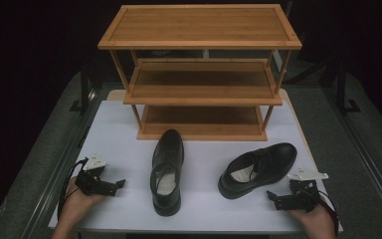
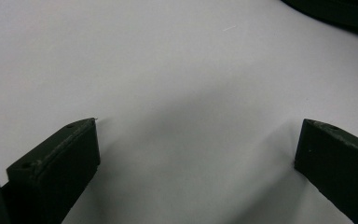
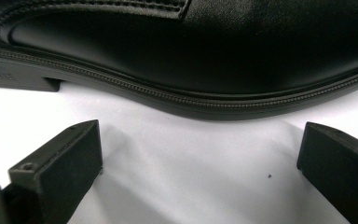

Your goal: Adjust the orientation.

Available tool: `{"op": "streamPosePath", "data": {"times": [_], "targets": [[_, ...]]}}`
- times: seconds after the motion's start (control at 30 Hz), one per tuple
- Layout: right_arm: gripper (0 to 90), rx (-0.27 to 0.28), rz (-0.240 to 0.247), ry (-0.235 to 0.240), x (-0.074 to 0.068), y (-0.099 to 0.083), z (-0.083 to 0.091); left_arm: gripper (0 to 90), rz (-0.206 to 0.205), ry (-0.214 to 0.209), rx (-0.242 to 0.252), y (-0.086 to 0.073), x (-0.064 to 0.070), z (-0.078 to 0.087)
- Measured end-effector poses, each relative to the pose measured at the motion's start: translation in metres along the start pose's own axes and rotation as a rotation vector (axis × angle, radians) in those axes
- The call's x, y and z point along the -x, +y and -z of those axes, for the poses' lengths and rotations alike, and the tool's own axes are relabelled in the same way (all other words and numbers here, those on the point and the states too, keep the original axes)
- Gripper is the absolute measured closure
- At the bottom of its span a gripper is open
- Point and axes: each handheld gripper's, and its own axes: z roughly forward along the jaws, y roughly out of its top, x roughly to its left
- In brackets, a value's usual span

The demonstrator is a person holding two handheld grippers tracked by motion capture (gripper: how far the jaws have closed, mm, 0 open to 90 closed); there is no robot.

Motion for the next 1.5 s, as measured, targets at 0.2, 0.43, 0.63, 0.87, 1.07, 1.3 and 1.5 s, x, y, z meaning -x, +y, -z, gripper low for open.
{"op": "streamPosePath", "data": {"times": [0.2, 0.43, 0.63, 0.87, 1.07, 1.3, 1.5], "targets": [[0.0, -0.014, 0.009, 0.0, 0.002, 0.001, 0.003, 0.0, -0.001, 0.001, 0.0, 0.0, 0.0, 0.0], [25.3, 0.027, -0.031, -0.02, 0.017, 0.004, 0.023, 0.0, 0.002, -0.002, 0.001, 0.0, 0.0, 0.0], [63.2, 0.051, -0.058, -0.014, 0.032, 0.009, 0.033, 0.0, 0.003, -0.003, 0.002, 0.0, -0.001, -0.001], [89.7, 0.076, -0.112, -0.031, 0.06, 0.03, 0.037, 0.0, 0.004, -0.003, 0.002, 0.0, 0.0, -0.001], [89.7, 0.092, -0.134, -0.061, 0.084, 0.049, 0.027, 0.0, 0.005, -0.005, 0.002, 0.0, -0.001, -0.001], [89.7, 0.08, -0.132, -0.116, 0.105, 0.063, 0.006, 0.0, 0.008, -0.005, 0.002, 0.0, 0.0, -0.001], [89.7, 0.055, -0.148, -0.122, 0.116, 0.064, -0.008, 0.0, 0.009, -0.006, 0.001, 0.0, -0.001, -0.001]]}}
